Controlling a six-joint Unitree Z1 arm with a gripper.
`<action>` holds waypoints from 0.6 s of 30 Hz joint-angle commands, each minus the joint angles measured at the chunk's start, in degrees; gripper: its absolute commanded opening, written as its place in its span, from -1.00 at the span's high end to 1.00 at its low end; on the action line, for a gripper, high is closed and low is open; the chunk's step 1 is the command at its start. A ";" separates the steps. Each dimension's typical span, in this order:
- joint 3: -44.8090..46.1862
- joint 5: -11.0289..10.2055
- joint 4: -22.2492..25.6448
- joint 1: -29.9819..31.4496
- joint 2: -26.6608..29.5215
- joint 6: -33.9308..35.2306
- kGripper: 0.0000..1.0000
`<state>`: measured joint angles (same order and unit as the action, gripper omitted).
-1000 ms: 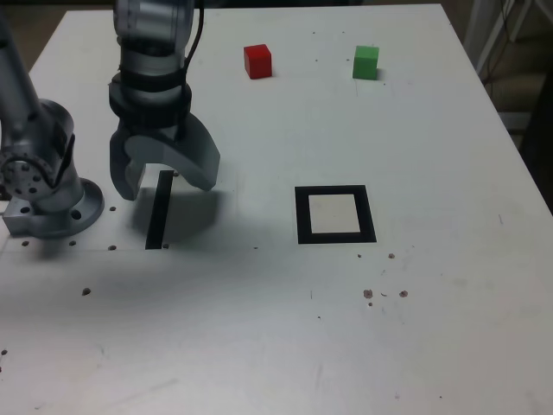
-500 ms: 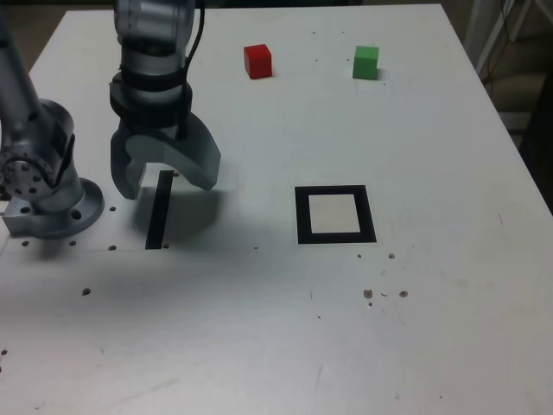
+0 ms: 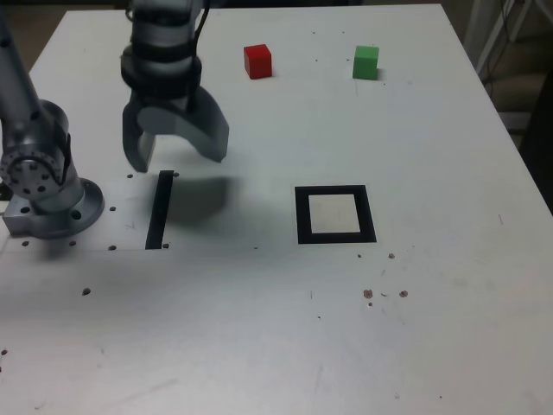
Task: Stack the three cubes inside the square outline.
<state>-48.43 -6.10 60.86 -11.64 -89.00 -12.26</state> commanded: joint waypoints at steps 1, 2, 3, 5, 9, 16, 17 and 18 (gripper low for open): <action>-1.03 -0.28 0.73 -1.27 -0.21 -1.14 -0.97; -1.55 -0.37 1.04 -1.93 -0.26 -1.74 -0.97; -2.10 -0.49 1.37 -2.57 -0.33 -2.34 -0.97; -3.21 -0.84 2.06 -3.93 -0.50 -3.58 -0.97; -5.79 -1.77 3.55 -6.94 -1.28 -6.32 -0.97; -9.89 -3.03 5.29 -10.72 -3.26 -9.90 -0.97; -10.42 -3.18 5.50 -11.15 -3.55 -10.25 -0.97; -10.94 -3.32 5.67 -11.58 -3.84 -10.58 -0.97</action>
<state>-58.29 -9.10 66.18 -22.43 -92.02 -22.34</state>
